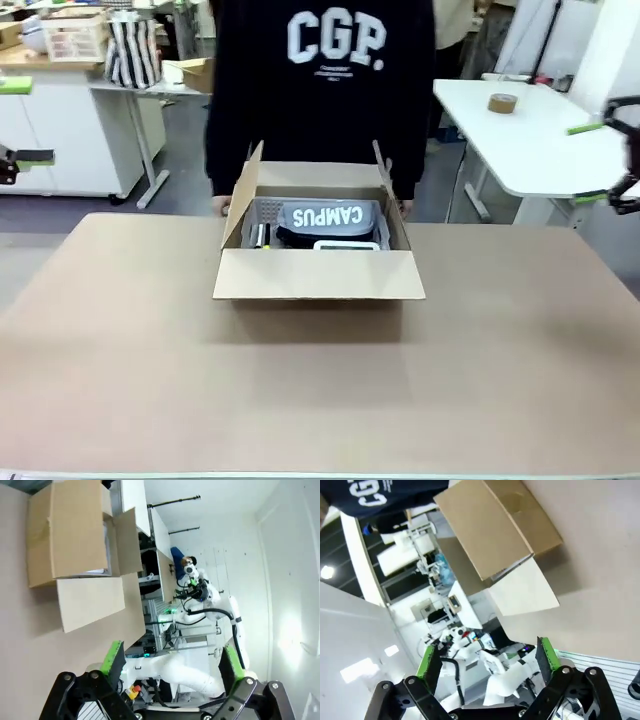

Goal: Pack the gift set into the box.
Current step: Lift both hands away from the flaps of the Package Box, then press and hold the closed box until the human finishes sealing it.

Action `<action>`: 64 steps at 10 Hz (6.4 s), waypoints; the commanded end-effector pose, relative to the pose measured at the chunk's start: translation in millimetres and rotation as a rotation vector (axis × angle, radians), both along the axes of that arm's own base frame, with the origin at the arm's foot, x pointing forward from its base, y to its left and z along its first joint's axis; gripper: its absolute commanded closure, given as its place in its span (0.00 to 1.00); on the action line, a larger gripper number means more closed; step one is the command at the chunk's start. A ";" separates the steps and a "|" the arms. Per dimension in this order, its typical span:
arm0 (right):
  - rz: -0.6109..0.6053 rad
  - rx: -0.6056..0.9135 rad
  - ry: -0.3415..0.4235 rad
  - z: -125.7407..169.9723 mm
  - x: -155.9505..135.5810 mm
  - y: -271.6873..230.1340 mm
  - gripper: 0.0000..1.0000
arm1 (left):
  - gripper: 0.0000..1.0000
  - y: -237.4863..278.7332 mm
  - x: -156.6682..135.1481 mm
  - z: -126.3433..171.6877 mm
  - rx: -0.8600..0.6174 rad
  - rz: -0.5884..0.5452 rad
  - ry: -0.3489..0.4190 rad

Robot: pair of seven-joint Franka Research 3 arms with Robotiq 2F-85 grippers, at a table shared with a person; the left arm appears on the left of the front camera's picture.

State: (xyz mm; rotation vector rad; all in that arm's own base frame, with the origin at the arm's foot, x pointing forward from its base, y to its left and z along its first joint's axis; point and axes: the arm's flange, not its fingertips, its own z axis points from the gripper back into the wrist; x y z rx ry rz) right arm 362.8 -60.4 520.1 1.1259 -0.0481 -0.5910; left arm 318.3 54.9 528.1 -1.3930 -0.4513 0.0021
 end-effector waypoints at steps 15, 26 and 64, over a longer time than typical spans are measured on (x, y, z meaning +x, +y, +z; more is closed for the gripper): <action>0.065 -0.049 -0.039 21.4 4.9 11.3 0.00 | 0.00 -18.2 4.1 23.5 0.001 -0.054 -0.056; 0.065 -0.049 -0.039 21.4 4.9 11.3 0.00 | 0.00 -18.2 4.1 23.5 0.001 -0.054 -0.056; 0.065 -0.049 -0.039 21.4 4.9 11.3 0.00 | 0.00 -18.2 4.1 23.5 0.001 -0.054 -0.056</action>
